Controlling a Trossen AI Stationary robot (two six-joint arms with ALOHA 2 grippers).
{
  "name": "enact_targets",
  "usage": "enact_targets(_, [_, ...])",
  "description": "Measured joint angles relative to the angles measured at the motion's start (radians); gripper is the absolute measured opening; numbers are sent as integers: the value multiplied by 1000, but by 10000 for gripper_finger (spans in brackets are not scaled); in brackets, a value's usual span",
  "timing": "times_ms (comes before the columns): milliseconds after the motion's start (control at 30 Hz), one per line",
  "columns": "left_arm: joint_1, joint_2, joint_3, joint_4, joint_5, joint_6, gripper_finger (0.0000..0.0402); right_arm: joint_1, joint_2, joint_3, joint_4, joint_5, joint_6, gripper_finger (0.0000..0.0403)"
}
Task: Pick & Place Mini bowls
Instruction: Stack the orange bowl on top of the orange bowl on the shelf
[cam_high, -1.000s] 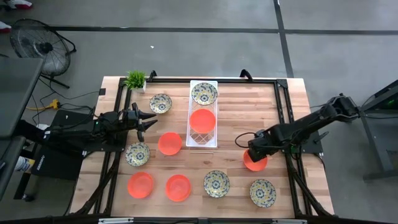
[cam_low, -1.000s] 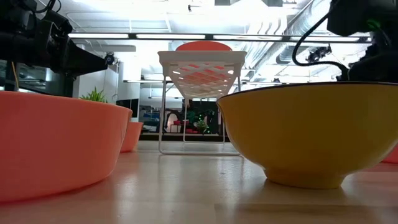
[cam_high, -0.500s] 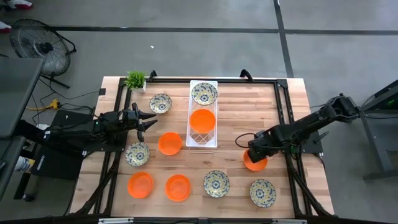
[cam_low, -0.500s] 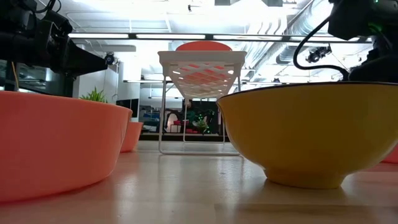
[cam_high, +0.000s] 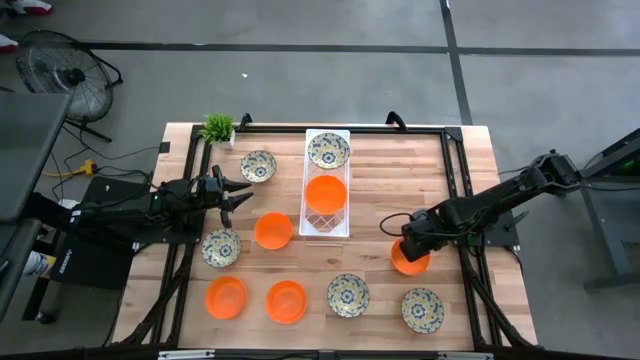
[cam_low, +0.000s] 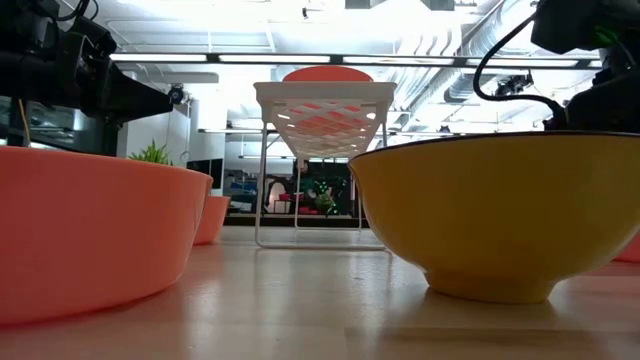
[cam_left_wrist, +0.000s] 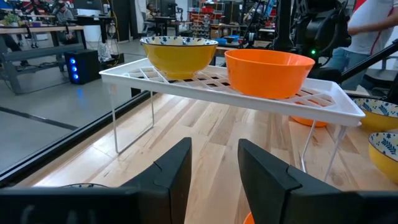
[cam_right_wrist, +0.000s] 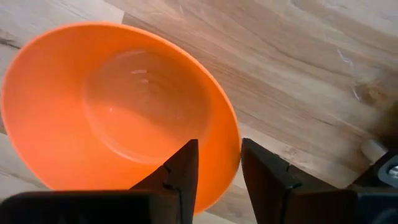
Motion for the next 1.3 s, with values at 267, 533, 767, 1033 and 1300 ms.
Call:
enact_targets(267, [0, 0, 0, 0, 0, 0, 129, 0, 0, 0, 1, -5, -4, 31])
enact_targets(533, [0, 0, 0, 0, 0, 0, 129, 0, 0, 1, 8, -18, -25, 3])
enact_targets(767, [0, 0, 0, 0, 0, 0, 129, -6, 0, 64, -30, -23, -67, 1])
enact_targets(1033, [0, 0, 0, 0, 0, 0, 129, -10, 0, 264, -237, -5, -106, 1])
enact_targets(1300, [0, 0, 0, 0, 0, 0, 129, -16, 0, 569, -437, 100, -111, 0])
